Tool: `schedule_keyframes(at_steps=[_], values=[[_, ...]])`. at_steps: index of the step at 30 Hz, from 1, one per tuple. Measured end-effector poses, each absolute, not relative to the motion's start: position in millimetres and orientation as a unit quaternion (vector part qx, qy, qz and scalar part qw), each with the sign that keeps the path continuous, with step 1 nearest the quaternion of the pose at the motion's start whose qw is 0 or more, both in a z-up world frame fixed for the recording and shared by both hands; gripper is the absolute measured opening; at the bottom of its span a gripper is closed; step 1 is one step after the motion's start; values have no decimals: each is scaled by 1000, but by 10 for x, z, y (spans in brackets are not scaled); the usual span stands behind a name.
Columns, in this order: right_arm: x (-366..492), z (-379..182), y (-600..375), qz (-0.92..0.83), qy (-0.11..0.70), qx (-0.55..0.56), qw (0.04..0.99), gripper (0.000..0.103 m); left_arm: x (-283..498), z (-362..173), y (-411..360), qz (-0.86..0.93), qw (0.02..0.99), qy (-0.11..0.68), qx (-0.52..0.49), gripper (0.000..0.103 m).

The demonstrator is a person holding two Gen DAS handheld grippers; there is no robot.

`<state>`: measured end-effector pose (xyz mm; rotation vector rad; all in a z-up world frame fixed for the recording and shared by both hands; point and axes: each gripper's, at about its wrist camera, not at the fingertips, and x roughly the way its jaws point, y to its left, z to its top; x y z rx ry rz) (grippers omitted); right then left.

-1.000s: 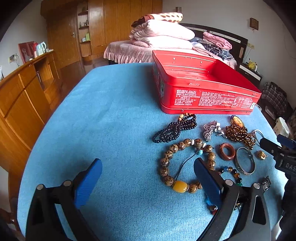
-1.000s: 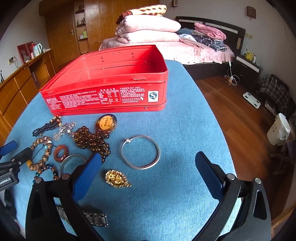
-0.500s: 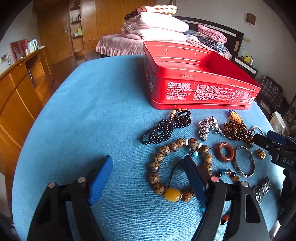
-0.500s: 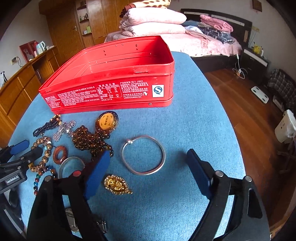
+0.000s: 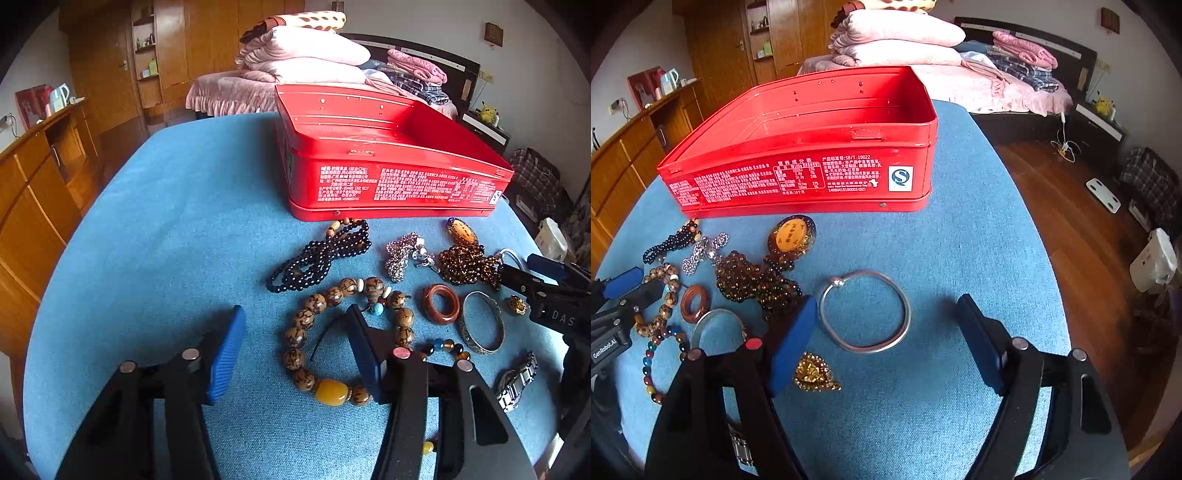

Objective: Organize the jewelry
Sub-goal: 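Grasp the wooden bead bracelet with the left tool while the right tool grasps the silver bangle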

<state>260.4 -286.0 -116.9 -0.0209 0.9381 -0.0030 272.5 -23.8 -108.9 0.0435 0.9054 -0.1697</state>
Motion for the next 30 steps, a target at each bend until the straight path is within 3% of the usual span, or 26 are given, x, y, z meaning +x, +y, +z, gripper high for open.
schedule_keyframes(at_steps=[7, 16, 30], values=[[2553, -1156, -2860, 1, 446, -11, 895, 48, 2662, -1095, -292, -84, 897, 434, 14, 12], [2427, -1059, -2898, 19, 440, 16, 898, 47, 2596, -996, -125, -105, 900, 421, -44, 11], [2546, -436, -2720, 44, 381, 9, 923, 47, 2631, -269, -156, -146, 928, 337, -59, 11]])
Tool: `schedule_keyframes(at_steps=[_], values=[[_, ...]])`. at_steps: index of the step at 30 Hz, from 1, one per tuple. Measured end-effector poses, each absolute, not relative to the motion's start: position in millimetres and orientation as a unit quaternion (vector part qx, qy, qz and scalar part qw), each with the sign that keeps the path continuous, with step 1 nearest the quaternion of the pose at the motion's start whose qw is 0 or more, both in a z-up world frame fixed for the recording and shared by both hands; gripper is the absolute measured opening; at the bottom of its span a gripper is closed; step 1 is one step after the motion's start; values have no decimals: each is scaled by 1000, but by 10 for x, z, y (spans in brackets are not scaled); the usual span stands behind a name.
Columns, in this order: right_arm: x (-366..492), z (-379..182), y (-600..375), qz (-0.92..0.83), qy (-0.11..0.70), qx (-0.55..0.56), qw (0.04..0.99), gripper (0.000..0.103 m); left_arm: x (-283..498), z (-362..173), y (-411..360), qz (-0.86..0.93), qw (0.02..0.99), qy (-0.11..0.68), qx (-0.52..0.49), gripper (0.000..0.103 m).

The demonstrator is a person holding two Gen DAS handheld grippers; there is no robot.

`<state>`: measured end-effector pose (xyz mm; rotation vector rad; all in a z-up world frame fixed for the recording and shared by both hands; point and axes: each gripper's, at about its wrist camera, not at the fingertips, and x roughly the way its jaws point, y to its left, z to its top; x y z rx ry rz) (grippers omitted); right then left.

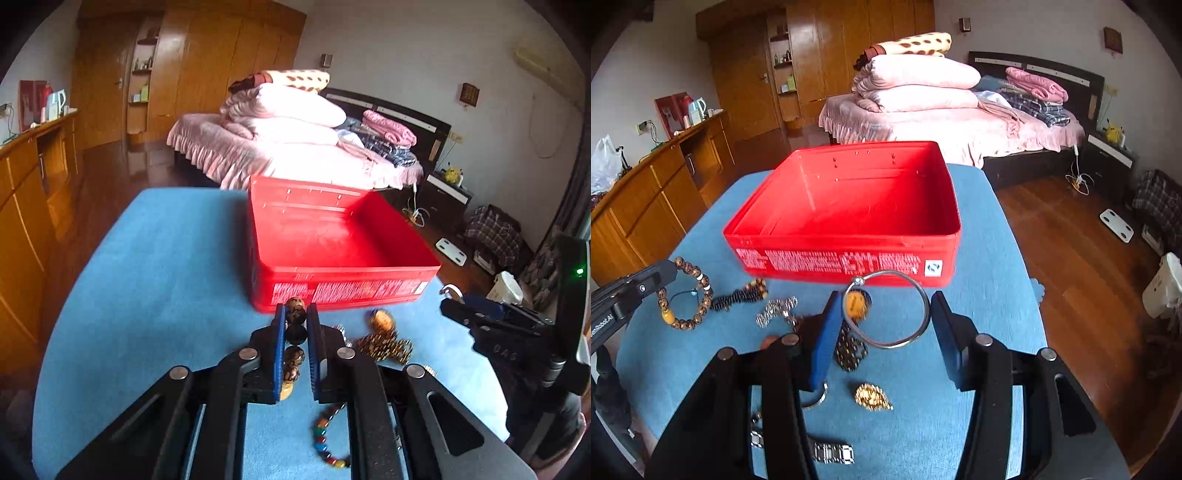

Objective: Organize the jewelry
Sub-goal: 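Grasp the wooden bead bracelet with the left tool while the right tool grasps the silver bangle, then lower the bracelet into the red tin with the left tool while the right tool drops the bangle in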

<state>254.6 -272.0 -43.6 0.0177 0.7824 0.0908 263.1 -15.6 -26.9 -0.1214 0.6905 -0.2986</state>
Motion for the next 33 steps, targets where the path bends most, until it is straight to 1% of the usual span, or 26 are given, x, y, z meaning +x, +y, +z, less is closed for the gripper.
schedule_keyframes(at_steps=[10, 14, 19, 21, 22, 23, 25, 26, 28, 30, 32, 33], values=[[3059, -248, -2662, 51, 367, 21, 929, 47, 3162, 147, -380, -162, 939, 294, -75, 11], [3388, -324, -2660, 48, 376, 20, 925, 48, 3554, 78, -513, -161, 935, 306, -77, 11], [3702, -513, -2660, 47, 393, 23, 918, 48, 3970, -165, -578, -156, 925, 339, -74, 11], [3770, -585, -2657, 46, 396, 22, 917, 55, 4082, -272, -578, -156, 919, 355, -77, 11], [3771, -606, -2665, 45, 392, 21, 918, 60, 4101, -301, -561, -155, 918, 355, -80, 13], [3762, -615, -2665, 43, 388, 20, 920, 62, 4108, -318, -546, -152, 920, 352, -78, 17], [3726, -611, -2665, 41, 381, 22, 923, 66, 4079, -323, -523, -146, 924, 346, -73, 40], [3704, -598, -2669, 42, 378, 25, 925, 68, 4054, -316, -508, -144, 926, 341, -74, 43], [3659, -565, -2682, 43, 372, 27, 927, 68, 3987, -300, -480, -143, 928, 336, -71, 43], [3569, -530, -2690, 47, 365, 30, 929, 68, 3884, -285, -439, -142, 931, 330, -66, 47], [3491, -482, -2705, 49, 358, 31, 932, 68, 3761, -259, -396, -133, 936, 320, -54, 56], [3417, -462, -2706, 50, 353, 31, 934, 68, 3682, -256, -358, -127, 940, 315, -45, 57]])
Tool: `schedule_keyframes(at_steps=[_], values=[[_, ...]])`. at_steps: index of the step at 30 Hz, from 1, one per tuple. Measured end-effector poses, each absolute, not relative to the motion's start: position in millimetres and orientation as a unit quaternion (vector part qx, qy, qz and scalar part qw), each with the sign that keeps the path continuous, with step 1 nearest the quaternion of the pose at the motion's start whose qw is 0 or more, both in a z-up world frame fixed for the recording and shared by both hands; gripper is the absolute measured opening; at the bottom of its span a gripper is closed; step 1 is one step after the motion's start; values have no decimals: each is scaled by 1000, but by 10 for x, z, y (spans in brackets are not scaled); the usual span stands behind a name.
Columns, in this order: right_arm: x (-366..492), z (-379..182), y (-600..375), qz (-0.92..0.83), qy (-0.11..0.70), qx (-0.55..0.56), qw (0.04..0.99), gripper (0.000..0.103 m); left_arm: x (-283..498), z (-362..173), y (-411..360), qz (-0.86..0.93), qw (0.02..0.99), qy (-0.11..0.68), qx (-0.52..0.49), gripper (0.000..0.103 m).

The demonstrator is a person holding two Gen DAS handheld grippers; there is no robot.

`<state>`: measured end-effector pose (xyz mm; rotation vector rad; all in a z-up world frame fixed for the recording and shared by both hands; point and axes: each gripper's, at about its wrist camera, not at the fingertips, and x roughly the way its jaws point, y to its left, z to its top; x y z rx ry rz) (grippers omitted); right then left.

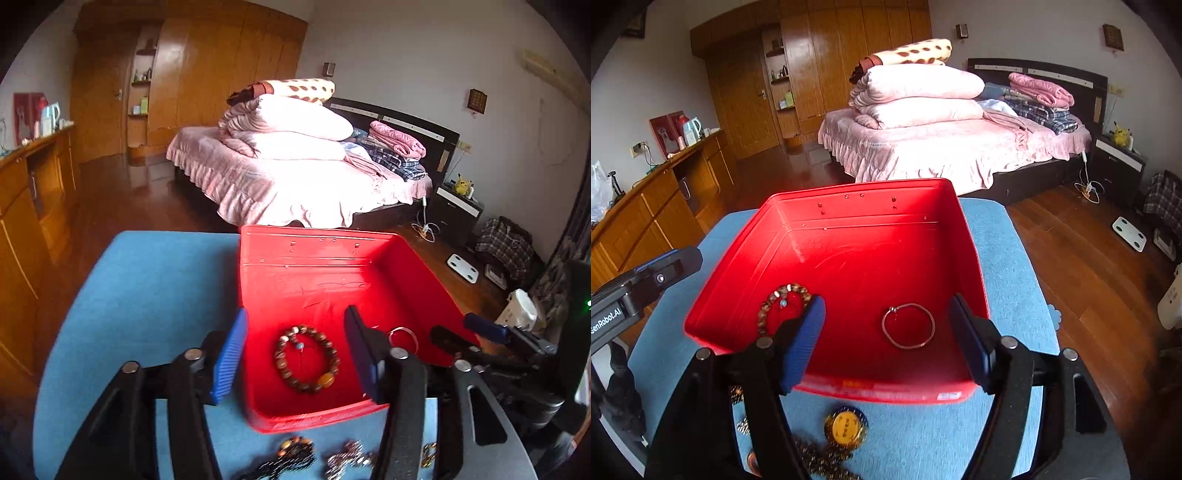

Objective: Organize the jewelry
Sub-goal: 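Lower the bracelet into the red tin with the left tool while the right tool drops the bangle in, then move the left tool to the black bead necklace while the right tool approaches the amber bead strand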

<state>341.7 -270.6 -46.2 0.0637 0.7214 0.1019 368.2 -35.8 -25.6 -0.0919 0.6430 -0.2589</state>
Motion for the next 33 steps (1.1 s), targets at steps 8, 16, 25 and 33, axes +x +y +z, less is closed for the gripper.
schedule_keyframes(at_steps=[8, 16, 25, 33], values=[[2870, -420, -2717, 54, 330, 39, 942, 68, 3264, -381, -35, -105, 944, 313, -24, 63], [2665, -706, -2649, 59, 359, 52, 930, 68, 3008, -668, -3, -102, 938, 331, 1, 72], [2752, -962, -2518, 60, 393, 42, 916, 68, 2992, -905, -77, -120, 924, 364, 13, 72], [2835, -1048, -2480, 68, 410, 41, 909, 66, 3100, -1015, -111, -134, 909, 395, 9, 72]])
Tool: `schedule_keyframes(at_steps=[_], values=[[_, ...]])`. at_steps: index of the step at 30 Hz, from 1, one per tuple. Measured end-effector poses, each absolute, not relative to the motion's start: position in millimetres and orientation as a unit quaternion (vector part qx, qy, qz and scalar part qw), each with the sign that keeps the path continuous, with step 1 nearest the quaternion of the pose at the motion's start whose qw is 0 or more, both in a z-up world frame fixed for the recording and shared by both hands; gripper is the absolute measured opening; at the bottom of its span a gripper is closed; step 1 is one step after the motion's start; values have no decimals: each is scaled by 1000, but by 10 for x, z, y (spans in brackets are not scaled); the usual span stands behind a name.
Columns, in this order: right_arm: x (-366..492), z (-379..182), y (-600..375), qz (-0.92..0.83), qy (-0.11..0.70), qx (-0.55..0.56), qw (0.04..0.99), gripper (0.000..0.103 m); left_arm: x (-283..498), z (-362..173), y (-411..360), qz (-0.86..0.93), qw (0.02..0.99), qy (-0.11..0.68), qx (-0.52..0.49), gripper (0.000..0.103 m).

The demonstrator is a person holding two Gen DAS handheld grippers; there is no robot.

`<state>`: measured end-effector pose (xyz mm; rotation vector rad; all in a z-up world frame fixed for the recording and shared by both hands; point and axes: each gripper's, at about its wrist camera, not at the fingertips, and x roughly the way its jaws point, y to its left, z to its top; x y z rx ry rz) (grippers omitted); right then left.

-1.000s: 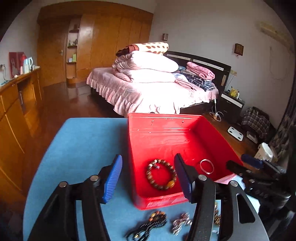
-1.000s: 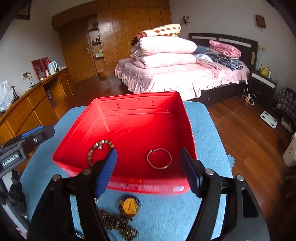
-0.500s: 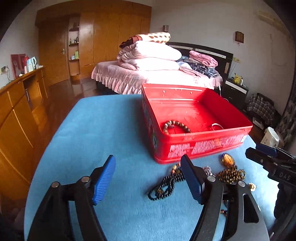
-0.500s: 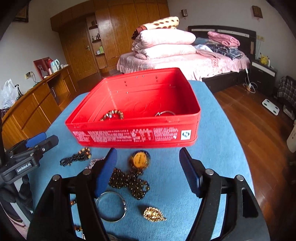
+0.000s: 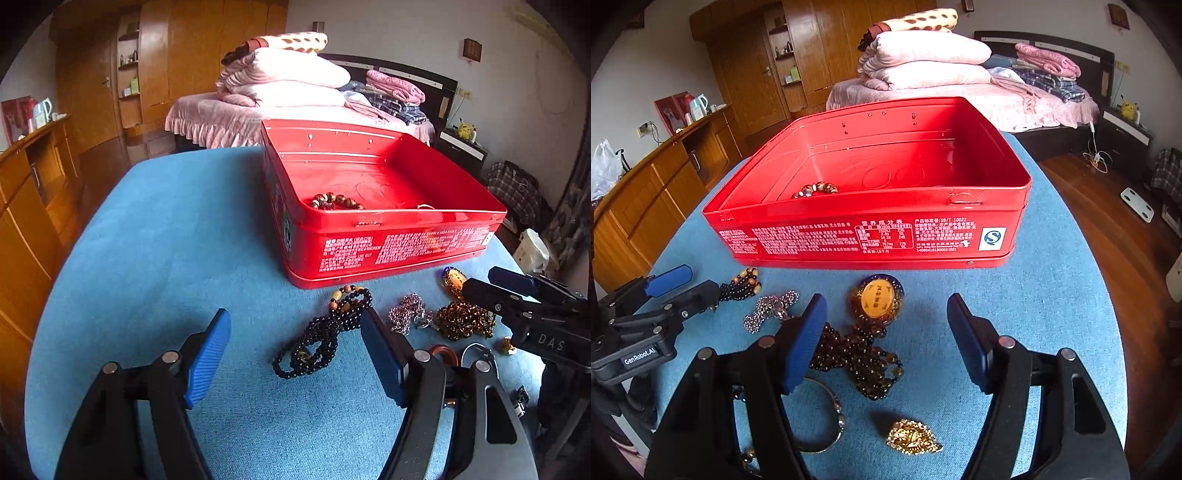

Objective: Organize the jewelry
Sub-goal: 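Move the left tool to the black bead necklace while the right tool approaches the amber bead strand, then grasp the black bead necklace with the left tool while the right tool grasps the amber strand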

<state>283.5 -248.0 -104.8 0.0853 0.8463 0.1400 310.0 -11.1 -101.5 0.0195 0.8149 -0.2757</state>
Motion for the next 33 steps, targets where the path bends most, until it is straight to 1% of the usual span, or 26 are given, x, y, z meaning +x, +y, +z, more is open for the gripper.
schedule_keyframes(at_steps=[3, 8, 15, 16, 17, 18, 19, 21, 24, 26, 33], values=[[2850, -1069, -2473, 69, 415, 45, 906, 64, 3144, -1057, -125, -131, 903, 409, 12, 72], [2844, -1043, -2533, 69, 411, 53, 908, 64, 3175, -1126, -125, -136, 894, 426, 14, 72], [2828, -1042, -2542, 69, 409, 55, 908, 64, 3201, -1142, -159, -139, 891, 432, 21, 71], [2825, -1040, -2544, 69, 409, 55, 908, 64, 3186, -1149, -169, -141, 890, 432, 22, 67], [2821, -1040, -2545, 69, 409, 55, 908, 64, 3172, -1148, -183, -145, 890, 431, 25, 55], [2820, -1038, -2549, 68, 409, 55, 908, 64, 3160, -1142, -195, -148, 891, 429, 28, 49], [2815, -1042, -2552, 67, 409, 55, 908, 64, 3157, -1137, -209, -148, 891, 428, 31, 38], [2815, -1045, -2543, 67, 411, 55, 908, 64, 3138, -1135, -224, -158, 890, 427, 34, 28], [2810, -1030, -2528, 67, 410, 52, 908, 64, 3147, -1125, -197, -160, 890, 426, 29, 24], [2791, -1025, -2520, 67, 410, 49, 908, 64, 3163, -1116, -130, -161, 890, 427, 5, 22], [2667, -1052, -2512, 82, 420, 47, 903, 64, 3082, -1054, 2, -142, 896, 421, -17, 22]])
